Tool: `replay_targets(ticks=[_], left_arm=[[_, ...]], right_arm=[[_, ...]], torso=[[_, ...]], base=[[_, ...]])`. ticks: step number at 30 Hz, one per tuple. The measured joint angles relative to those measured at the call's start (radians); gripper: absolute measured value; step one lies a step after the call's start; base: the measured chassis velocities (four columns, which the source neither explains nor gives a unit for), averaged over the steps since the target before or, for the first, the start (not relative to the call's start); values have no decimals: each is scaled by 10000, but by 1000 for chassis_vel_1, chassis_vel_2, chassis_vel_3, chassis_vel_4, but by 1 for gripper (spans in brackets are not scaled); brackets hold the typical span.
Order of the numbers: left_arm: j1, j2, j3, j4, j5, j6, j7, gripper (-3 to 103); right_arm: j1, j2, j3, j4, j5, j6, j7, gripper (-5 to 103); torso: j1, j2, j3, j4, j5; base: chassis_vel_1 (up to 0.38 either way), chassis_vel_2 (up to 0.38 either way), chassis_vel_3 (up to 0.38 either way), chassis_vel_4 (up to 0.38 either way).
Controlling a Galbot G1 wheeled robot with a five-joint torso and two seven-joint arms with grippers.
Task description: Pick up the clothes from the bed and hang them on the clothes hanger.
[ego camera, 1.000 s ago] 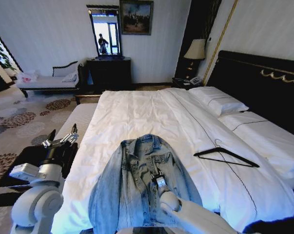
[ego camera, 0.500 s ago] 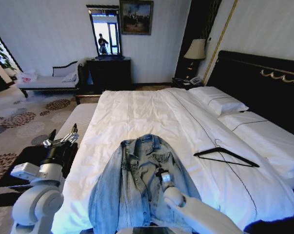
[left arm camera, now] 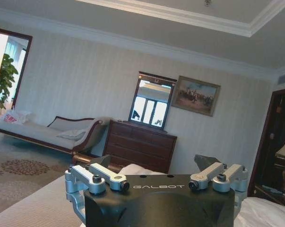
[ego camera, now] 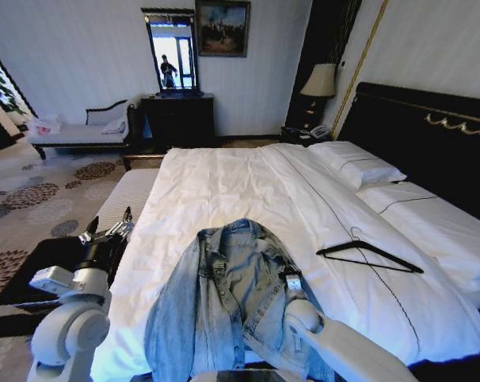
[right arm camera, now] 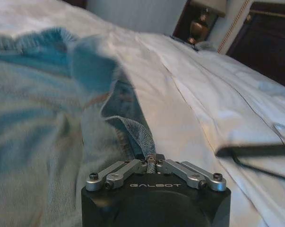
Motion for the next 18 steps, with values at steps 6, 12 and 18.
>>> replay_targets(ticks=[6,12,18], left_arm=[[50,32,8,6,-11,6,21,100],[131,198,199,250,-19,55,116,100],[126,423,334,455,-203,118,216,100]], right_arm=[[-405,115,-37,99,-86,-78,160,2],[-694,92,-16,659,-429,28,181,21],[-1901,-1193,572,2163,-950,-98,161,44]], torso=[[0,0,0,-1,-1],[0,0,0,2,2],[0,0,0,-2,-1]], base=[[0,0,0,0],[0,0,0,0],[0,0,0,0]])
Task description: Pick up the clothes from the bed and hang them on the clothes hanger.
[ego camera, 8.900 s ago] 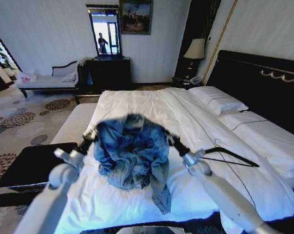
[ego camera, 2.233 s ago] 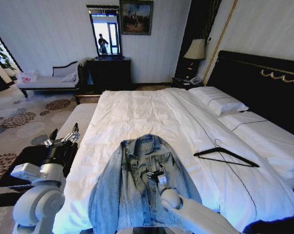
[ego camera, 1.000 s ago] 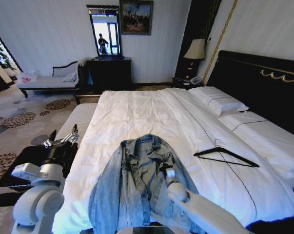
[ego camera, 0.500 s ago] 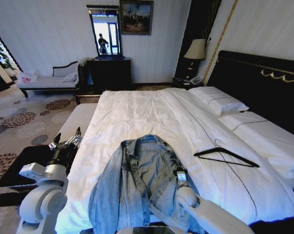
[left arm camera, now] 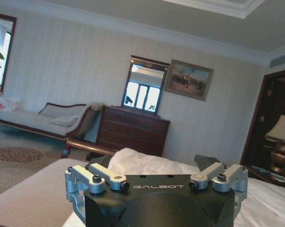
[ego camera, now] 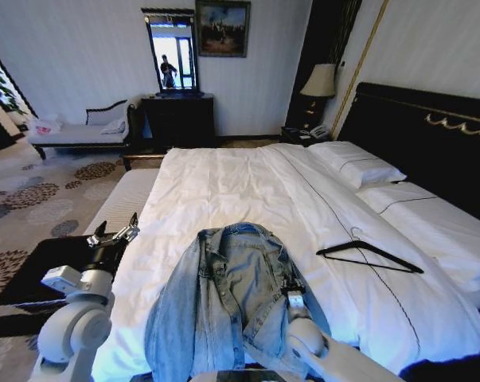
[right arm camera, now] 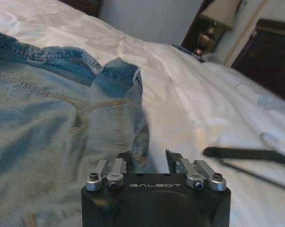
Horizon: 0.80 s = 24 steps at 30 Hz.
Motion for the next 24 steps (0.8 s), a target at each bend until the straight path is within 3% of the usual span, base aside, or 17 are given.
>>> replay_targets(ticks=[3,7,9,13,15,24], left_arm=[[35,54,121,82,-13,144,40,100],[122,340,666,397,-14,529,307,100],[133,435,852,492,3,597,379,100],[-17,976,2165,1185,622,647,808,100],[-151,1126,2682,1536,945,596,962,100],[-1367,1235,5144,3516,2257,465,1446,100]], right_arm=[[-605,-539,458,882,-40,-128,-186,49],[-879,-949,1023,2090,40,288,-750,71],[-719,-920,1021,2200,51,501,-919,71],[-6,-377,1124,2030,10,1628,-1710,92],[72,-150,1234,1850,-45,1902,-1852,96],[354,1117,1365,959,-193,2160,-1940,100]], torso=[[0,0,0,-1,1],[-1,1,-1,3,1],[-1,0,0,2,0],[0,0,1,6,3],[0,0,1,1,1],[-1,0,1,-1,1]], base=[[0,0,0,0],[0,0,0,0],[0,0,0,0],[0,0,0,0],[0,0,0,0],[0,0,0,0]])
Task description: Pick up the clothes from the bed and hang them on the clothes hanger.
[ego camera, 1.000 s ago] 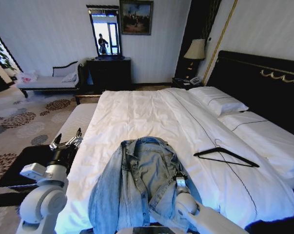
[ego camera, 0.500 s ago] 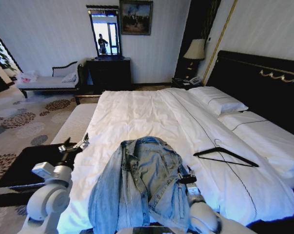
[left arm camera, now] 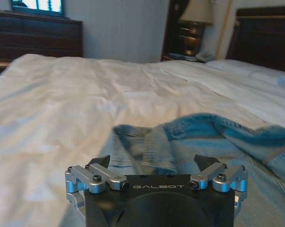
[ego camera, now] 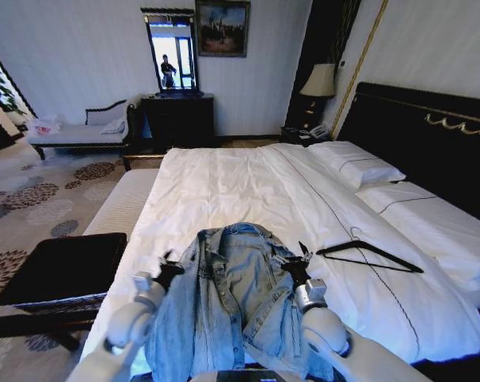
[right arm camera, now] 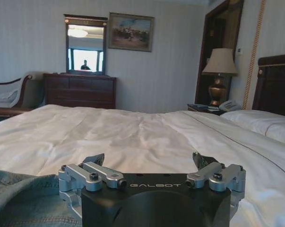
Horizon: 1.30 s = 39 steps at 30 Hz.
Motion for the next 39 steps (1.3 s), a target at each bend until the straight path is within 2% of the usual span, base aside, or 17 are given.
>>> replay_targets(ticks=[2,7,16,21,26,28,31,34,36,37,38,39], left_arm=[[-433,-81,362,316,103,282,-210,100],[-884,-182,1086,848,494,746,-471,100],[-1098,-904,1725,1885,1306,1016,-822,100],[-1345,-1028,1713,2434,1038,1361,-1286,100],[-1543,-981,1626,2823,773,1529,-1357,101],[-1595,-933,1550,2896,681,1496,-1321,92],[-1633,-891,1437,2933,564,1444,-1248,86],[-1656,-829,1217,2914,214,1413,-1183,70],[-1654,-813,1142,2881,91,1413,-1171,70],[-1632,-796,1050,2830,-54,1418,-1130,59],[-1603,-789,989,2795,-158,1424,-1075,59],[-1577,-790,943,2769,-235,1428,-1024,54]], right_arm=[[5,21,-99,-157,0,29,3,100],[-143,-25,-101,-411,-114,110,9,100],[-78,32,-221,-446,-43,21,79,100],[-121,116,-257,-540,-6,-98,201,100],[-104,198,-380,-591,117,-279,357,100],[-87,210,-408,-639,133,-314,388,100],[-84,215,-412,-677,140,-327,408,100],[-90,206,-408,-692,156,-337,429,100],[-90,203,-405,-700,160,-337,431,100],[-88,202,-402,-729,164,-338,436,100],[-82,204,-402,-757,166,-339,440,100],[-66,211,-409,-793,166,-342,442,100]], torso=[[2,0,0,5,0],[2,-1,0,0,2],[2,-1,0,4,0],[1,0,0,3,-1],[1,0,0,3,0],[1,0,0,3,0],[1,0,0,3,-1],[1,0,0,3,-1],[1,-1,0,3,-1],[1,0,-1,3,-1],[1,0,0,3,-1],[1,0,0,3,-1]], base=[[0,0,0,0],[0,0,0,0],[0,0,0,0],[0,0,0,0],[0,0,0,0],[0,0,0,0],[0,0,0,0],[0,0,0,0],[0,0,0,0],[0,0,0,0],[0,0,0,0],[0,0,0,0]])
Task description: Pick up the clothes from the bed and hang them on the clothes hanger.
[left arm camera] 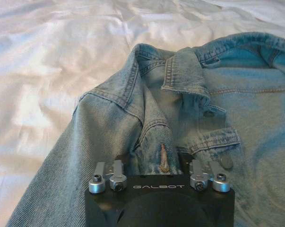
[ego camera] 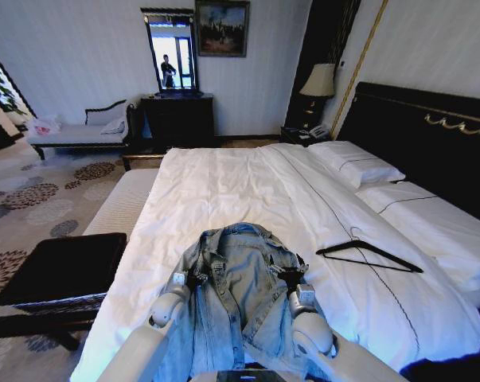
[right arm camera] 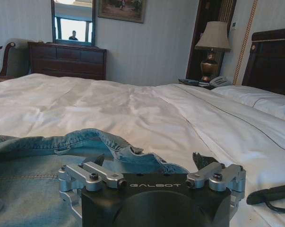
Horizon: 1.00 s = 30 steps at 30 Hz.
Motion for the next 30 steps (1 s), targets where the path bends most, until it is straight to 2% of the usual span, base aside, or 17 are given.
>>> replay_targets(ticks=[1,2,4,5,7,8,11,18,25,30], left_arm=[[26,-15,-46,-17,-54,1,67,48],[26,-15,-46,-17,-54,1,67,48],[64,-90,-115,-26,-110,-26,219,38],[74,-121,-137,-30,-137,-53,276,38],[101,-172,-187,-50,-219,-151,442,27],[101,-172,-187,-50,-219,-151,442,27],[163,-214,-271,-67,-291,-436,807,12],[312,-207,-502,-213,-365,-712,1074,11],[490,292,-1700,-818,-925,-922,1245,11],[525,637,-2330,-808,-1088,-1016,1388,11]], right_arm=[[20,12,-17,-37,0,-2,2,100],[20,12,-17,-37,0,-2,2,100],[55,44,-69,-97,-1,-3,4,100],[67,57,-93,-116,-3,-4,6,100],[75,67,-119,-138,-7,-4,9,100],[75,67,-119,-138,-7,-4,9,100],[57,82,-115,-167,-14,-4,24,100],[-35,83,-17,-94,-32,-16,76,100],[-200,82,159,119,-38,-53,151,100],[-196,136,104,151,-36,-134,201,100]], torso=[[0,0,0,0,1],[0,0,0,0,1],[0,0,-1,0,1],[0,0,-1,0,1],[0,0,-1,0,1],[0,0,-1,0,1],[0,0,-1,0,1],[0,0,-1,-2,-1],[0,0,-1,-1,-1],[0,0,-1,-1,0]], base=[[0,0,0,0],[0,0,0,0],[0,0,0,0],[0,0,0,0],[0,0,0,0],[0,0,0,0],[0,0,0,0],[0,0,0,0],[0,0,0,0],[0,0,0,0]])
